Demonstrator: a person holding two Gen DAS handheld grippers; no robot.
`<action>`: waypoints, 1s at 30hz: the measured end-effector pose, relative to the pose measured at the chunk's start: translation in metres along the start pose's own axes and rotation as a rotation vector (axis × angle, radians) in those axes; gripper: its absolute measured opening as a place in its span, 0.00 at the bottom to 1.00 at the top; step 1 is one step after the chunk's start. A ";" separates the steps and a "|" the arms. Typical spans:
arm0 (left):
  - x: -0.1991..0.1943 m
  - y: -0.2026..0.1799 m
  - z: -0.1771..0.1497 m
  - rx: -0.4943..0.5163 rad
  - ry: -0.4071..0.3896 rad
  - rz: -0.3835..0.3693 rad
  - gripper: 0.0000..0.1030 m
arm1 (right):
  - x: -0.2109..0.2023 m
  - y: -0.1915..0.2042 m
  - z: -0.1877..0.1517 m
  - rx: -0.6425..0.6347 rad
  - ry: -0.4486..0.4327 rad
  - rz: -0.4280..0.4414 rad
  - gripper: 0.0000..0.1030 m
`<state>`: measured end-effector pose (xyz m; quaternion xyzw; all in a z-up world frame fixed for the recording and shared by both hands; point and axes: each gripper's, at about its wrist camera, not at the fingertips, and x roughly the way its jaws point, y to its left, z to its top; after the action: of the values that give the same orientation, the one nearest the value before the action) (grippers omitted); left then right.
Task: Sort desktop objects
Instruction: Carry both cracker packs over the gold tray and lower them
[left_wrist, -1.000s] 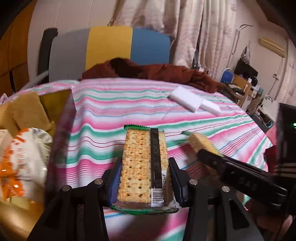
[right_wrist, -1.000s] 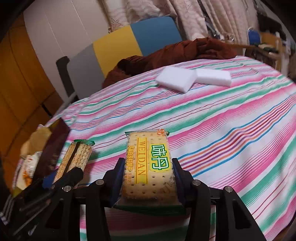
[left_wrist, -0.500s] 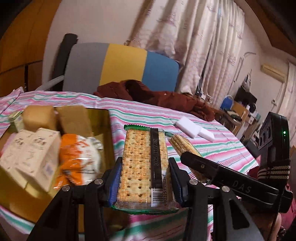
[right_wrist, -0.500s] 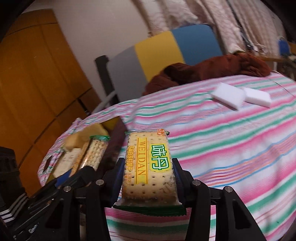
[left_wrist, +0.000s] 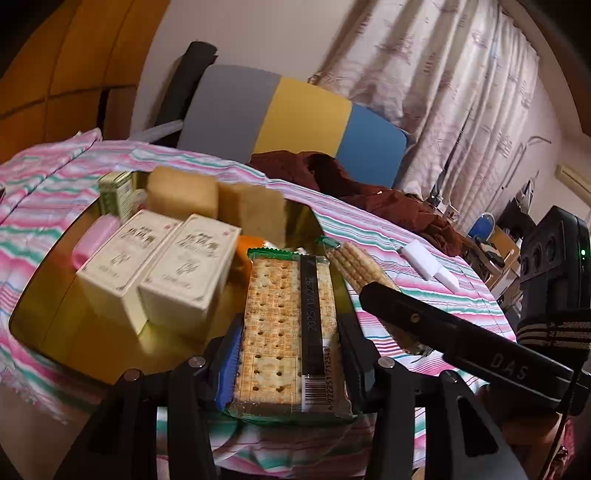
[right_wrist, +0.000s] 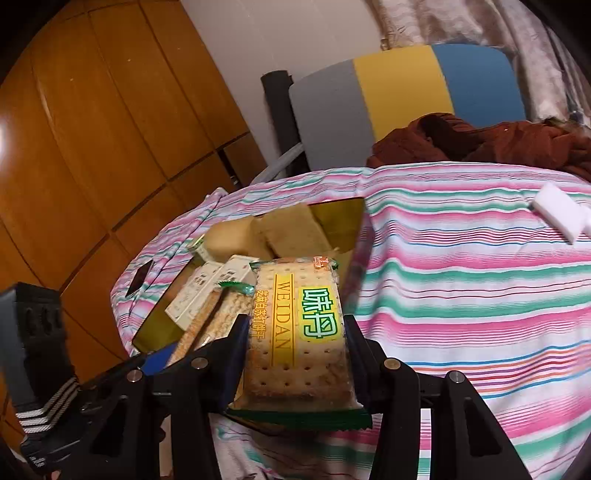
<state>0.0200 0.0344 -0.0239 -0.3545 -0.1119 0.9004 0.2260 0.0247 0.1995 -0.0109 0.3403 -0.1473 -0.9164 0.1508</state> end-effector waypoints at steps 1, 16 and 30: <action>-0.003 0.005 -0.001 -0.012 -0.006 0.000 0.46 | 0.002 0.005 -0.001 -0.008 0.003 0.007 0.48; -0.047 0.090 -0.015 -0.411 -0.174 0.161 0.47 | 0.038 0.057 0.003 -0.228 0.170 0.194 0.48; -0.060 0.126 -0.017 -0.670 -0.209 0.210 0.47 | 0.084 0.104 -0.002 -0.640 0.419 0.289 0.48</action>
<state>0.0295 -0.1040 -0.0460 -0.3246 -0.3860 0.8634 -0.0089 -0.0166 0.0723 -0.0224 0.4313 0.1327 -0.7961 0.4032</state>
